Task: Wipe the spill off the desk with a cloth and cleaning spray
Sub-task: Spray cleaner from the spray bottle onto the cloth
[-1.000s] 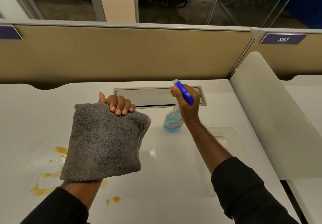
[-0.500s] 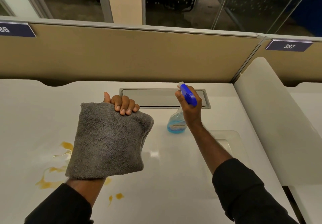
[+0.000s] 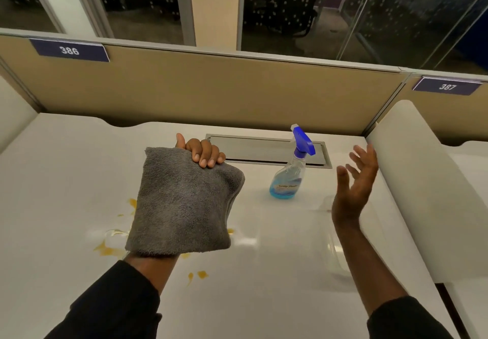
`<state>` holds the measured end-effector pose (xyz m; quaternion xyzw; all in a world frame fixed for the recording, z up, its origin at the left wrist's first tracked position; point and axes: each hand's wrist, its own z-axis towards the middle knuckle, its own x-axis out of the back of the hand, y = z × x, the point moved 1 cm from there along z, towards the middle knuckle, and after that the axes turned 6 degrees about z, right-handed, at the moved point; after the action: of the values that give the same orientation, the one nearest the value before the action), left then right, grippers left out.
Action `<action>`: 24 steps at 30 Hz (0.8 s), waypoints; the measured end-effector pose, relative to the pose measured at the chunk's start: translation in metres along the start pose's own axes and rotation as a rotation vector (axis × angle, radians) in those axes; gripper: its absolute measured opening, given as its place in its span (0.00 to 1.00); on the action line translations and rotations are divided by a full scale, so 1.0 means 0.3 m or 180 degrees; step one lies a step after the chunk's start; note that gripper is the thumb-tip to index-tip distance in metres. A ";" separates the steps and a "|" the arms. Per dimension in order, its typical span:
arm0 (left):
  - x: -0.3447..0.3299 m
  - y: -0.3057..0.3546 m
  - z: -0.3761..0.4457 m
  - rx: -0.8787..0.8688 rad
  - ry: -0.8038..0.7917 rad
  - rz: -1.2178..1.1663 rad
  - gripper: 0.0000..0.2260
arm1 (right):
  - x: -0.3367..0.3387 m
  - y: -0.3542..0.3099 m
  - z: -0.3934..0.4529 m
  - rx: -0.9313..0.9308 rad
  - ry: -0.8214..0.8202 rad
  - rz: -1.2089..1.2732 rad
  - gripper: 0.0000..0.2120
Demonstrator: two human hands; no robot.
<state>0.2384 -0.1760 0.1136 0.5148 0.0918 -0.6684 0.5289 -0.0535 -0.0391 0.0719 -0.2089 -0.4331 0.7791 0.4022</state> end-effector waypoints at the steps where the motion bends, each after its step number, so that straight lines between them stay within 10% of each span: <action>1: -0.014 0.013 -0.009 0.0008 -0.0027 0.0058 0.23 | 0.012 -0.034 -0.005 0.0095 0.0098 0.0065 0.32; 12: -0.095 0.184 -0.132 0.0186 -0.0312 0.1376 0.25 | -0.220 -0.527 -0.307 0.0655 -0.0563 0.0512 0.11; 21: -0.188 0.389 -0.269 0.0679 0.2178 0.2639 0.30 | -0.535 -0.870 -0.706 0.0147 -0.1652 0.0556 0.21; 24: -0.227 0.422 -0.349 -0.0304 0.2042 0.3987 0.24 | -0.591 -0.916 -0.776 0.0045 -0.1569 0.0445 0.32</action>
<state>0.3957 -0.1182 0.1730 0.6187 -0.0412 -0.0487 0.7831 0.3302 0.0185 0.1744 -0.0392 -0.4972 0.8354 0.2311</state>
